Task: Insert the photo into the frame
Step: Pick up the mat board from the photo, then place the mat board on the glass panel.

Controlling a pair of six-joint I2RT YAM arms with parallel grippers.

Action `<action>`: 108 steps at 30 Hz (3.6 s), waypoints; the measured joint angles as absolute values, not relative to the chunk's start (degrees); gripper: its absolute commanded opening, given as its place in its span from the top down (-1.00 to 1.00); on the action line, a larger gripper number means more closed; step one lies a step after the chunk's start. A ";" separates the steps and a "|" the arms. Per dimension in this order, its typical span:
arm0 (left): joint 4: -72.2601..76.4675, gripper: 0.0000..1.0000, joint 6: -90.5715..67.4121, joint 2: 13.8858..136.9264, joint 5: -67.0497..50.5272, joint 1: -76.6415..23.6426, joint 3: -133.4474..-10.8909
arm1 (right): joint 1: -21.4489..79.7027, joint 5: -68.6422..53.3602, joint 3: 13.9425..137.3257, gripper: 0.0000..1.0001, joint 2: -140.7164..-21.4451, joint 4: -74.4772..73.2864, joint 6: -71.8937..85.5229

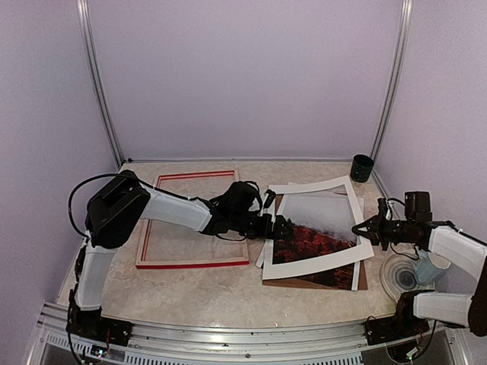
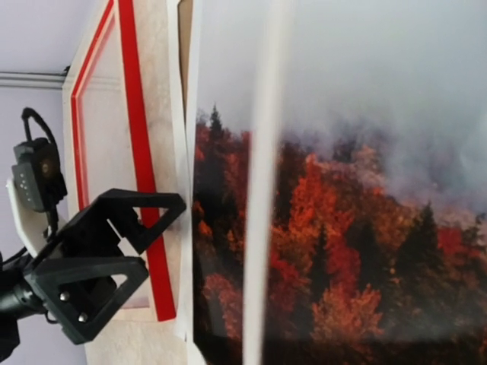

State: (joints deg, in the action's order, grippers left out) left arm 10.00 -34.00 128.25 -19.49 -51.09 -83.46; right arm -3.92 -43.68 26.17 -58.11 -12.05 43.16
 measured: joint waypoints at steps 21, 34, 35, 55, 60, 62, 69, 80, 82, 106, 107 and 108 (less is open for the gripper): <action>15.14 -0.98 -37.74 108.25 -17.69 -43.90 -70.35 | -3.95 -46.68 33.87 1.00 -57.10 -10.37 45.87; 13.23 -0.98 -38.09 101.12 -14.09 -39.81 -61.98 | -3.70 -47.99 38.41 1.00 -58.65 -3.42 50.61; 13.17 -0.98 -38.09 100.05 -13.78 -39.35 -61.39 | -3.27 -47.90 39.11 1.00 -59.18 -2.79 51.03; 8.51 -0.97 -38.22 80.44 -5.74 -27.94 -45.84 | 18.44 -41.06 62.59 1.00 -80.44 8.36 55.20; 6.61 -0.98 -38.79 74.96 -3.40 -24.60 -42.02 | 24.80 -39.99 70.54 1.00 -86.65 10.92 55.61; 5.54 -0.98 -39.03 72.73 -2.22 -23.40 -40.80 | 26.70 -39.70 72.99 1.00 -89.06 12.19 55.83; 3.38 -0.98 -39.72 65.49 0.80 -20.21 -37.89 | 29.52 -36.56 73.12 1.00 -94.37 15.99 56.47; 3.11 -0.98 -40.27 65.12 0.95 -19.42 -35.81 | 30.11 -31.05 59.86 1.00 -104.14 20.43 60.25; 2.96 -0.98 -40.32 65.21 0.95 -19.42 -35.42 | 30.63 -30.65 59.40 1.00 -105.03 20.43 60.82; 5.04 -0.98 -40.84 68.73 0.75 -19.42 -33.95 | 34.02 -27.00 57.21 1.00 -104.73 20.86 62.74; 5.23 -0.98 -40.91 69.10 0.75 -19.42 -33.74 | 34.13 -26.89 57.21 0.99 -104.73 20.84 62.81; 5.32 -0.98 -40.95 69.56 0.75 -19.42 -33.56 | 34.24 -26.79 57.21 0.98 -104.73 20.84 62.89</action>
State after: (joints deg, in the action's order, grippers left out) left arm 5.32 -40.95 69.56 0.75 -19.42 -33.56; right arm 34.24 -26.79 57.21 -104.73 20.84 62.89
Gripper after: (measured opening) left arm 0.989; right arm 0.008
